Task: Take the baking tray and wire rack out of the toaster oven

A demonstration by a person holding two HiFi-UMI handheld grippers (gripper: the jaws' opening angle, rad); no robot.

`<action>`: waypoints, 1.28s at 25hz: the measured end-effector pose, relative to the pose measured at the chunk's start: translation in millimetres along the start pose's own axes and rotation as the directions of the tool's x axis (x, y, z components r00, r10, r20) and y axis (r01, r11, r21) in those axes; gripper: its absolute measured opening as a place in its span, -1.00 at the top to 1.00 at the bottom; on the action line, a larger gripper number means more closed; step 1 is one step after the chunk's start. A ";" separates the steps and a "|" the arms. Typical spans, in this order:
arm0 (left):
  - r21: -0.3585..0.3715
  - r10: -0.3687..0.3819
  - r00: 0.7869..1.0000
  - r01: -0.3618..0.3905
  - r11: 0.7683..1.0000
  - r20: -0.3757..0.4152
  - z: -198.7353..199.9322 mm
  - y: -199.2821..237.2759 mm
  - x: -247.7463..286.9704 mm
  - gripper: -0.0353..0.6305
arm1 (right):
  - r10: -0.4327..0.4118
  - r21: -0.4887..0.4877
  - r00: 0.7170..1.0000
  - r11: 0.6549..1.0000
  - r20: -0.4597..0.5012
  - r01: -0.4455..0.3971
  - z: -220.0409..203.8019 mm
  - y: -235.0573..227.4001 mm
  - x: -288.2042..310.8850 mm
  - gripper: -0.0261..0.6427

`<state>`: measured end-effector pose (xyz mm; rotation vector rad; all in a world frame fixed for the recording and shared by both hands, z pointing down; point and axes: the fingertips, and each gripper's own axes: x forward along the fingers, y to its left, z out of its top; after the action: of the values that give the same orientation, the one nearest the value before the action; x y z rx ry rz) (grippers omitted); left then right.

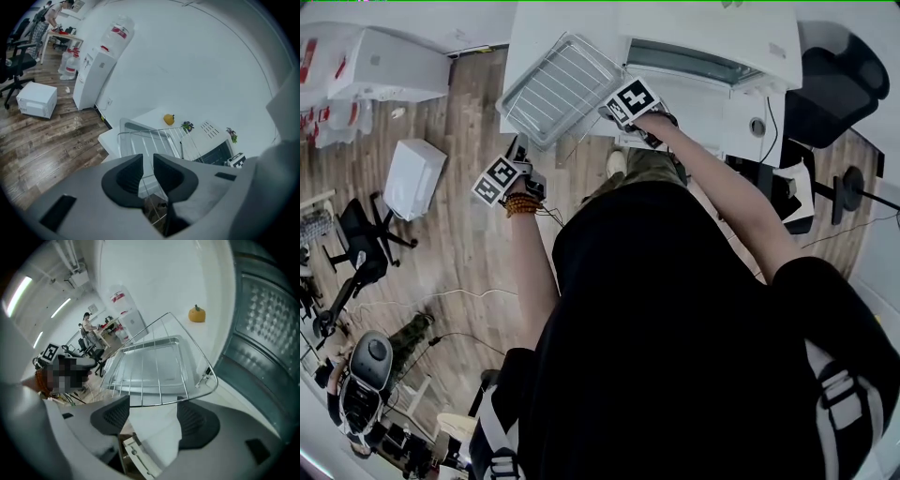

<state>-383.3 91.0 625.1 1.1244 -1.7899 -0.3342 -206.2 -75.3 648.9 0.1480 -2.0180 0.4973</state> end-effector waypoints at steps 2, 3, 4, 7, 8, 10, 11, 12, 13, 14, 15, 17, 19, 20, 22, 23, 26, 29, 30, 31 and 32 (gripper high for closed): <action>0.010 -0.009 1.000 0.009 1.000 0.004 -1.9 -3.6 0.3 0.76 | -0.054 -0.097 0.998 0.994 0.011 0.055 8.6 1.6 1.9 0.02; 0.011 -0.013 1.000 0.013 1.000 0.006 -3.2 -5.2 1.0 0.75 | -0.093 -0.132 0.995 0.987 0.027 0.096 17.6 1.0 3.1 0.02; 0.014 -0.015 1.000 0.015 1.000 0.007 -5.3 -6.5 2.3 0.75 | -0.127 -0.132 0.991 0.982 0.053 0.133 28.5 -0.9 4.3 0.02; 0.048 0.000 1.000 0.000 0.999 -0.004 -18.4 -6.0 11.7 0.75 | -0.143 0.154 0.981 0.981 0.135 0.122 54.5 -11.7 12.3 0.02; 0.074 0.013 1.000 -0.012 0.997 -0.018 -22.8 -5.4 16.8 0.76 | -0.128 0.272 0.980 0.959 0.152 0.084 57.9 -12.8 13.7 0.02; 0.137 0.048 0.999 -0.044 0.990 -0.026 -20.6 -8.8 22.2 0.75 | -0.109 0.373 0.975 0.928 0.192 0.030 62.5 -9.1 6.8 0.02; 0.162 0.057 0.998 -0.054 0.985 -0.009 -13.1 -13.3 21.3 0.75 | -0.103 0.358 0.970 0.933 0.219 0.018 64.2 -5.5 -0.7 0.02; 0.180 0.050 0.999 -0.051 0.982 0.012 -4.6 -19.7 19.6 0.75 | -0.097 0.319 0.963 0.948 0.251 0.012 65.2 -2.6 -9.9 0.02; 0.193 0.032 0.999 -0.036 0.980 0.026 2.2 -27.4 18.4 0.75 | -0.093 0.268 0.954 0.963 0.286 0.014 65.4 -1.5 -20.6 0.02; 0.210 0.012 0.999 -0.018 0.977 0.031 6.9 -35.0 17.9 0.75 | -0.092 0.214 0.942 0.977 0.322 0.022 65.4 -2.5 -32.4 0.02; 0.237 0.000 1.000 -0.007 0.972 0.029 10.3 -41.7 17.9 0.75 | -0.093 0.160 0.928 0.986 0.360 0.037 66.0 -4.8 -44.9 0.02; 0.311 -0.015 1.000 0.008 0.950 0.022 17.3 -56.8 19.4 0.75 | -0.101 0.063 0.898 0.995 0.429 0.082 70.2 -10.7 -70.7 0.02; 0.396 -0.049 0.999 0.038 0.917 0.018 24.4 -81.2 22.8 0.75 | -0.117 -0.012 0.865 0.990 0.489 0.141 75.2 -17.1 -97.8 0.02; 0.443 -0.075 0.997 0.060 0.894 0.017 26.6 -97.3 25.1 0.75 | -0.127 -0.044 0.846 0.984 0.518 0.174 77.3 -20.6 -112.5 0.02; 0.546 -0.128 0.991 0.095 0.833 0.023 30.7 -135.2 29.3 0.75 | -0.150 -0.097 0.805 0.964 0.574 0.248 80.9 -27.9 -144.2 0.02; 0.594 -0.157 0.987 0.109 0.797 0.030 33.3 -155.5 30.8 0.75 | -0.161 -0.117 0.786 0.952 0.597 0.284 82.6 -31.3 -160.0 0.02; 0.692 -0.251 0.967 0.150 0.706 0.046 38.2 -215.4 31.7 0.75 | -0.194 -0.176 0.758 0.909 0.623 0.377 80.6 -36.9 -197.8 0.05; 0.751 -0.322 0.945 0.172 0.638 0.057 35.2 -266.8 28.4 0.75 | -0.216 -0.222 0.731 0.864 0.647 0.452 73.7 -34.9 -228.2 0.05; 0.768 -0.344 0.937 0.175 0.616 0.063 34.4 -283.1 26.2 0.75 | -0.219 -0.227 0.719 0.854 0.659 0.468 72.6 -33.5 -238.6 0.05; 0.785 -0.367 0.928 0.176 0.594 0.070 34.0 -299.1 23.7 0.75 | -0.223 -0.226 0.704 0.845 0.675 0.484 72.4 -32.3 -249.7 0.05; 0.802 -0.389 0.918 0.176 0.571 0.076 33.8 -314.8 21.1 0.75 | -0.228 -0.219 0.685 0.838 0.692 0.500 72.8 -31.2 -261.3 0.05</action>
<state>-242.3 -103.5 417.7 2.1005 -2.0233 0.1892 -129.9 -160.8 401.0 0.5373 -2.6257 -0.2919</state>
